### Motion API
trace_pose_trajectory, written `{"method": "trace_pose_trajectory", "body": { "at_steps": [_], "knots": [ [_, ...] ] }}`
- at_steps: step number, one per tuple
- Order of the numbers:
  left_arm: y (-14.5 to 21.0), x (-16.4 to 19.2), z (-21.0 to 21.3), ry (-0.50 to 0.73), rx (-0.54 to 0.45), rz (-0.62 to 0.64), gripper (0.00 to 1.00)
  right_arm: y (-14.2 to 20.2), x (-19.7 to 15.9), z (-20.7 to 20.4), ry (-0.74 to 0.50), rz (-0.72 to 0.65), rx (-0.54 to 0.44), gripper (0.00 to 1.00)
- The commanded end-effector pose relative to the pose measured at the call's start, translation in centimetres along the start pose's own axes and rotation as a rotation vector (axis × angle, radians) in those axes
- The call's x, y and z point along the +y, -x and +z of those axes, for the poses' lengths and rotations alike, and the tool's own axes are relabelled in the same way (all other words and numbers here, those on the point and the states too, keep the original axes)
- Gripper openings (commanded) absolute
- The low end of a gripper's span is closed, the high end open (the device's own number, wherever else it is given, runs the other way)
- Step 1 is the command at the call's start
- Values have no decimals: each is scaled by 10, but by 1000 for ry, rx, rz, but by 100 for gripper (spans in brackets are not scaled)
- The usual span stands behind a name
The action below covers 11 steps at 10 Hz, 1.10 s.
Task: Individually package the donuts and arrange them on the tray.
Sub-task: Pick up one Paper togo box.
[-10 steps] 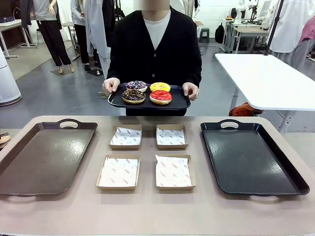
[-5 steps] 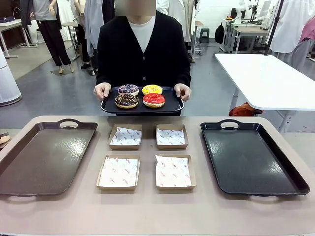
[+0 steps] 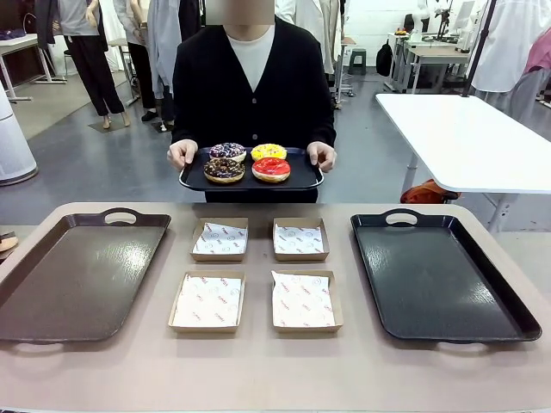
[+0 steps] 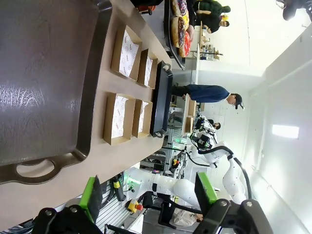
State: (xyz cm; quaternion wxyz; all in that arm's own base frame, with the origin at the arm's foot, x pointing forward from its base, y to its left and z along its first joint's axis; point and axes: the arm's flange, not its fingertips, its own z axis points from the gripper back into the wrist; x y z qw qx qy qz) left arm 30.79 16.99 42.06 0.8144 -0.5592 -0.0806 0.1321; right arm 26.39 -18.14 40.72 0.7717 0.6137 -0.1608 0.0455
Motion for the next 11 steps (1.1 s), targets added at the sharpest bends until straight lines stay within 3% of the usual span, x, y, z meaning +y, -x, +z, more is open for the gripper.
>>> {"method": "trace_pose_trajectory", "body": {
  "at_steps": [1,8,11],
  "knots": [
    [1,0,1,7,-2,1,100,-1,-1,0,-9,0,-6,100],
    [0,0,0,0,0,0,100,-1,-1,0,-9,0,-6,100],
    [-19,-68,-30,-149,74,-80,100,-1,-1,0,-9,0,-6,100]
  ]
}}
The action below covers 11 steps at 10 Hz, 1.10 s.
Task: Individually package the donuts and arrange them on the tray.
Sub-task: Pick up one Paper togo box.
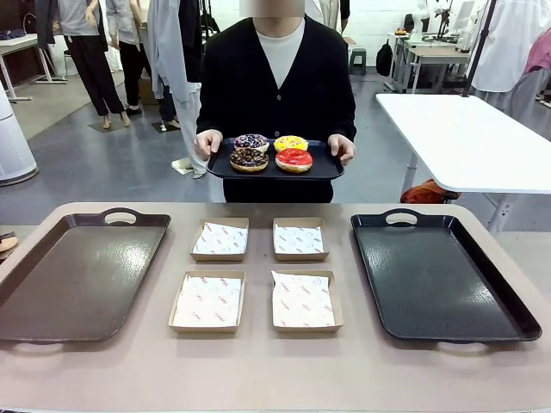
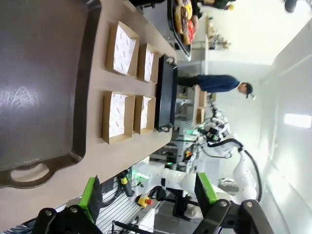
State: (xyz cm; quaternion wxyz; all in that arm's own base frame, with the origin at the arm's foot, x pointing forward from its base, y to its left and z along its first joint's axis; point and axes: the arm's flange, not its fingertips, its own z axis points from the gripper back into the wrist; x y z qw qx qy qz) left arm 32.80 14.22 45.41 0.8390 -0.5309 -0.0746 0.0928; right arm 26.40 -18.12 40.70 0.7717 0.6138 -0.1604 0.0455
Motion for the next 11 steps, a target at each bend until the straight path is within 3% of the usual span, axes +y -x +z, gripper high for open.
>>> {"method": "trace_pose_trajectory", "body": {
  "at_steps": [1,3,6,8,11],
  "knots": [
    [-22,-53,-24,-142,20,-49,100,-1,0,0,-9,1,-7,100],
    [-48,-119,-65,-280,56,-116,100,-1,0,0,-9,1,-7,100],
    [-73,-185,-150,-484,11,-181,100,-1,0,0,-9,1,-7,100],
    [-91,-203,-214,-649,-29,-217,100,-1,0,0,-9,1,-7,100],
    [-104,-197,-305,-844,-21,-272,100,-1,0,0,-9,1,-7,100]
  ]
}}
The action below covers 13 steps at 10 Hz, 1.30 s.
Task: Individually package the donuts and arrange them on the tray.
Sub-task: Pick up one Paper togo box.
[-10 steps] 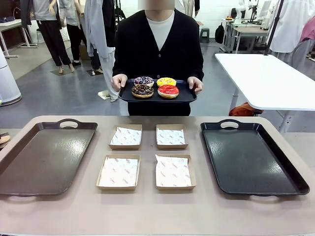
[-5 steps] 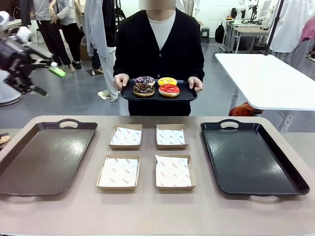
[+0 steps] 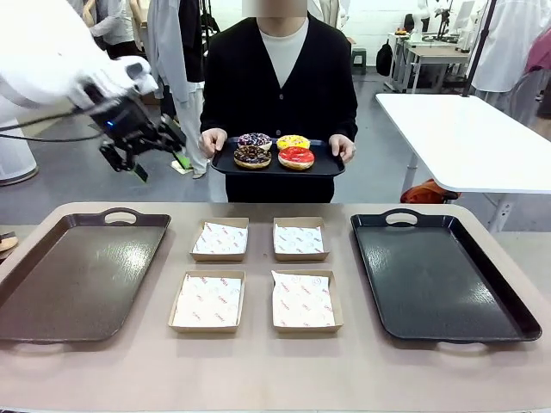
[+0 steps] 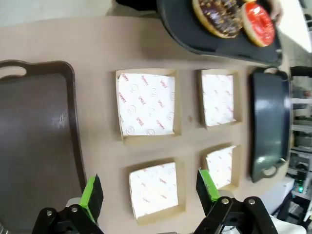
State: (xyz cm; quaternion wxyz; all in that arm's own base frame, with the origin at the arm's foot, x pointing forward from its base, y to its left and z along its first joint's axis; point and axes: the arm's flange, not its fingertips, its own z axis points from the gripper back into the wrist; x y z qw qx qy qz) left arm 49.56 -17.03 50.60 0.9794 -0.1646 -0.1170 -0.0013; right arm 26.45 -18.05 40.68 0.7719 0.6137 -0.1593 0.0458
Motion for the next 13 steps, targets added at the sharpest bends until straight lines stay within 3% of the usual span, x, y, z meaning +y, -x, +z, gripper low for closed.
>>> {"method": "trace_pose_trajectory", "body": {
  "at_steps": [1,4,7,13],
  "knots": [
    [-22,-19,-27,-115,28,15,100,-1,0,1,-9,2,-9,100],
    [-35,-14,-82,-210,69,14,100,-1,0,1,-9,2,-9,100],
    [-30,-19,-121,-227,111,-5,100,-1,0,1,-9,2,-9,100],
    [-29,-15,-159,-259,168,-25,100,-1,0,1,-9,2,-9,100]
  ]
}}
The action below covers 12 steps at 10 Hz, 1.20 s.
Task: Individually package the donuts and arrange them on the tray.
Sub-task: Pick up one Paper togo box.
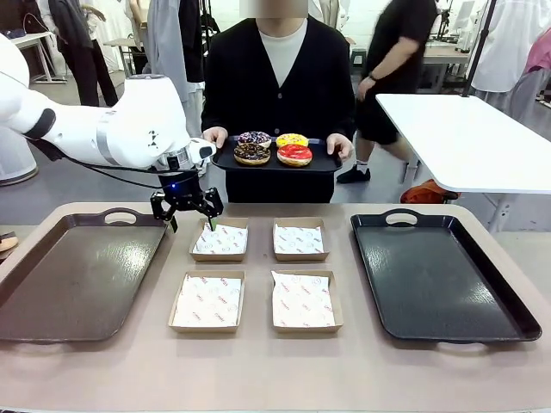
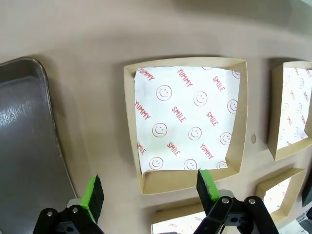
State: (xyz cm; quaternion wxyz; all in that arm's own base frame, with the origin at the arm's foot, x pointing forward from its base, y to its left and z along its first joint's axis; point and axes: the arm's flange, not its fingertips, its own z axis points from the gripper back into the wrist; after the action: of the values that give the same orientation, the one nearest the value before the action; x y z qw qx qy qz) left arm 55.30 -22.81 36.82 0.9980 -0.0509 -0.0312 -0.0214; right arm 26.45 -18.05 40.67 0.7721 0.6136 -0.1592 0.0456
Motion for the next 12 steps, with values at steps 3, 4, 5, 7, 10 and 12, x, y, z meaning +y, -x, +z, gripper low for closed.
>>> {"method": "trace_pose_trajectory", "body": {
  "at_steps": [3,4,5,7,10,12],
  "knots": [
    [-6,-5,2,-23,2,-11,100,-1,0,1,-10,2,-9,100],
    [-5,-2,6,1,8,-14,100,-1,0,1,-10,2,-9,100],
    [-4,-2,1,-1,-2,-4,100,-1,0,1,-10,2,-9,100],
    [-4,-2,1,-1,-2,-4,100,-1,0,1,-10,2,-9,100],
    [-4,-2,1,-1,-2,-4,100,-1,0,1,-10,2,-9,100],
    [-4,-2,1,-1,-2,-4,100,-1,0,1,-10,2,-9,100]
  ]
}}
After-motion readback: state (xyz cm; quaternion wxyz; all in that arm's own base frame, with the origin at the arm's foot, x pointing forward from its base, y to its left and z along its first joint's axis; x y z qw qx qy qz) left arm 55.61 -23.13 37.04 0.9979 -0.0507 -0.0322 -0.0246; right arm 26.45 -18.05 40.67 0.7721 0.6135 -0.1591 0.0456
